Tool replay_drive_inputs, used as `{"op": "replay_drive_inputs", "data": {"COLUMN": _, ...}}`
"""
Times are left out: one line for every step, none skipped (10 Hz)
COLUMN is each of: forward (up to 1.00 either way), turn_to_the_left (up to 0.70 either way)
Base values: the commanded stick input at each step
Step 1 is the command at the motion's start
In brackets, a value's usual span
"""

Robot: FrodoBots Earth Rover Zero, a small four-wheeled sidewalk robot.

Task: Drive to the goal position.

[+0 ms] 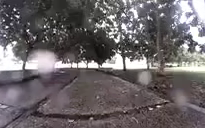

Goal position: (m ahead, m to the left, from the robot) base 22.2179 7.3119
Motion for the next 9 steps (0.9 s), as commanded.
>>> {"op": "replay_drive_inputs", "data": {"forward": 0.7, "turn_to_the_left": 0.0}}
{"op": "replay_drive_inputs", "data": {"forward": 0.7, "turn_to_the_left": 0.0}}
{"op": "replay_drive_inputs", "data": {"forward": 0.7, "turn_to_the_left": 0.0}}
{"op": "replay_drive_inputs", "data": {"forward": 0.7, "turn_to_the_left": 0.0}}
{"op": "replay_drive_inputs", "data": {"forward": 0.7, "turn_to_the_left": 0.0}}
{"op": "replay_drive_inputs", "data": {"forward": 0.7, "turn_to_the_left": 0.0}}
{"op": "replay_drive_inputs", "data": {"forward": 0.7, "turn_to_the_left": 0.0}}
{"op": "replay_drive_inputs", "data": {"forward": 0.7, "turn_to_the_left": 0.0}}
{"op": "replay_drive_inputs", "data": {"forward": 0.7, "turn_to_the_left": 0.0}}
